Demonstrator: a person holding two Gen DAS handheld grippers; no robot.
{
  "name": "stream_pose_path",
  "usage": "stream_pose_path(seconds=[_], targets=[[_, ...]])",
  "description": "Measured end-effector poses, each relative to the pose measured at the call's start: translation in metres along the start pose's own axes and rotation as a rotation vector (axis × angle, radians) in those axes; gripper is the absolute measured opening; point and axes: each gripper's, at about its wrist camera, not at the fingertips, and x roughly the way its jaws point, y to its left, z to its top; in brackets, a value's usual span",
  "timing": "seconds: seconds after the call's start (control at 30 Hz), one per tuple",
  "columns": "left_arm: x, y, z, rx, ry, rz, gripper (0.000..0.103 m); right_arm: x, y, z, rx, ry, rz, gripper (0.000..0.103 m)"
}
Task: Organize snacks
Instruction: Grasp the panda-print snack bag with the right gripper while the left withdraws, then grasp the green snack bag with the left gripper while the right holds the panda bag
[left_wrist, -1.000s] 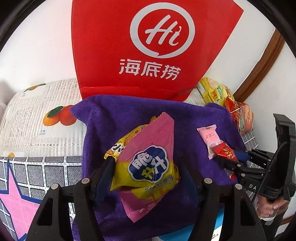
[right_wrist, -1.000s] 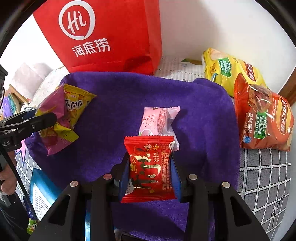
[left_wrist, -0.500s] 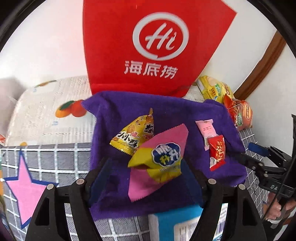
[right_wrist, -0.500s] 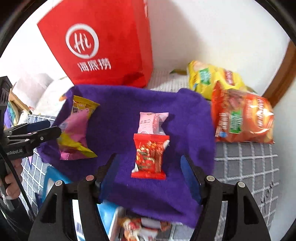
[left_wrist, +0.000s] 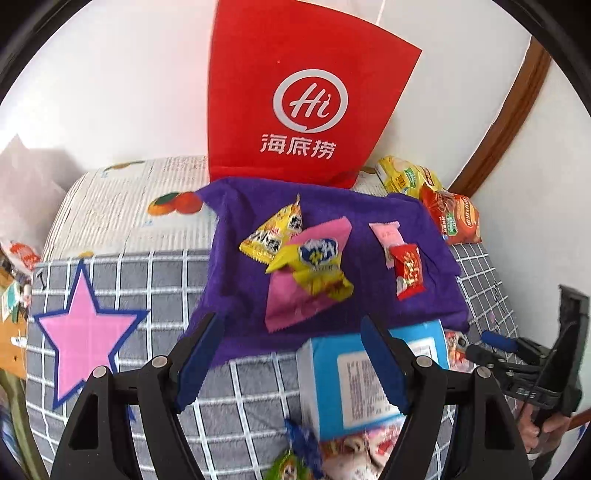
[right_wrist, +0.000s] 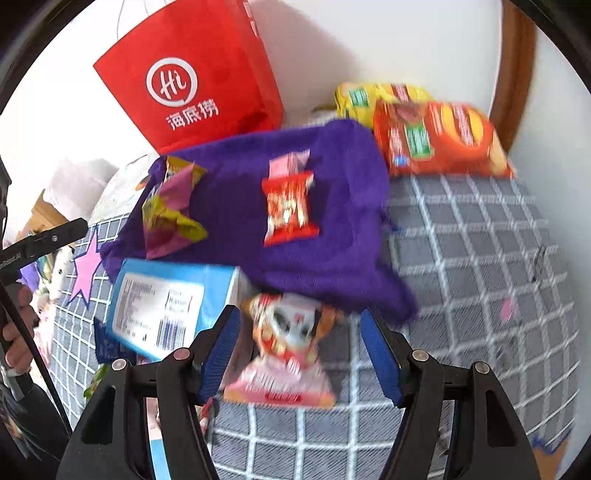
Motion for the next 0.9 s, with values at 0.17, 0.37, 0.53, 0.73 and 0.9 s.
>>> stream_pose_path(seconds=[0.17, 0.37, 0.53, 0.73, 0.9], targets=[[-0.011, 0.009, -0.020, -0.007, 0.003, 0.018, 0.076, 0.012, -0.001, -0.014, 0.015, 0.012, -0.009, 0.056], [-0.016, 0.025, -0.038, -0.037, 0.011, 0.042, 0.076, 0.026, 0.007, -0.016, -0.017, 0.049, 0.008, 0.053], [-0.016, 0.036, -0.046, -0.058, 0.027, 0.052, 0.076, 0.047, 0.010, -0.017, -0.031, 0.083, -0.051, 0.053], [-0.021, 0.035, -0.050, -0.049, 0.016, 0.048, 0.076, 0.055, 0.004, -0.022, 0.001, 0.080, -0.040, 0.044], [-0.023, 0.030, -0.062, -0.038, 0.023, 0.042, 0.076, 0.034, -0.002, -0.031, 0.013, 0.032, -0.057, 0.043]])
